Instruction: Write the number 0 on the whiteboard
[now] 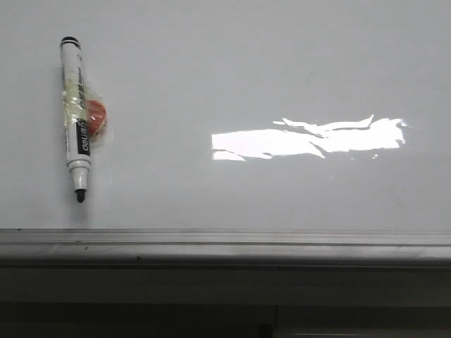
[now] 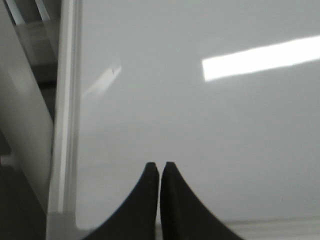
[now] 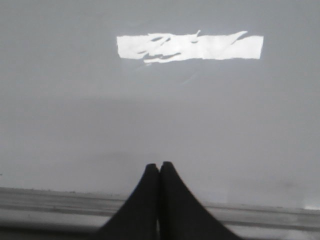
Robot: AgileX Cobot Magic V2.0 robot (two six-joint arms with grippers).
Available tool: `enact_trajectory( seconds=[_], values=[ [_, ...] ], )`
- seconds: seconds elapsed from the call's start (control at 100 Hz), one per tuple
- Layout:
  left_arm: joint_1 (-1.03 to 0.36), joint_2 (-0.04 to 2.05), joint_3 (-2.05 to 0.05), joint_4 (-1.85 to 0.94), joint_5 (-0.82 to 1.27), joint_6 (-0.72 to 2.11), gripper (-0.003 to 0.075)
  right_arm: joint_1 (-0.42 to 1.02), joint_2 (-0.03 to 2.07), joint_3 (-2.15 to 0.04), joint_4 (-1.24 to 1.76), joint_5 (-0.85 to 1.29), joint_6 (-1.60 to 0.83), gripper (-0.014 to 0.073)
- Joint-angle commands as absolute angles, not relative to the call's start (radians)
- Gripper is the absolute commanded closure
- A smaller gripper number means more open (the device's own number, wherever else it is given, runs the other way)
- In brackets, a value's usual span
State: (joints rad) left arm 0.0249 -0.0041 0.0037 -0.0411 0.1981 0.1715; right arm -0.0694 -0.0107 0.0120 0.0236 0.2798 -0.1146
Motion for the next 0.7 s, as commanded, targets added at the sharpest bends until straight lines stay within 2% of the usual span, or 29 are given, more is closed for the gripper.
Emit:
enact_trajectory(
  seconds=[0.0,0.16,0.32,0.39,0.56,0.69],
  values=[
    [0.016,-0.033,0.036,-0.043,0.0,0.16,0.074,-0.076,-0.029,0.024,0.027,0.091,-0.123,0.0665],
    [0.016,-0.033,0.036,-0.043,-0.11,0.16,0.074,-0.076,-0.029,0.024,0.027,-0.161,-0.123,0.0664],
    [0.016,-0.033,0.036,-0.043,-0.11,0.16,0.074,-0.076,-0.029,0.024,0.027,-0.248,-0.123,0.0664],
    [0.016,-0.033,0.036,-0.043,-0.119,0.16,0.074,-0.076,-0.029,0.024,0.039,-0.26,-0.108,0.0664],
    [0.017,-0.033,0.028,-0.17,-0.251,0.136,0.074,-0.074,-0.029,0.024,0.108,-0.26,0.125,0.0664],
    [0.017,-0.02,-0.048,-0.269,-0.161,0.133,0.074,-0.074,-0.029,-0.032,0.11,-0.138,0.183,0.0664]
  ],
)
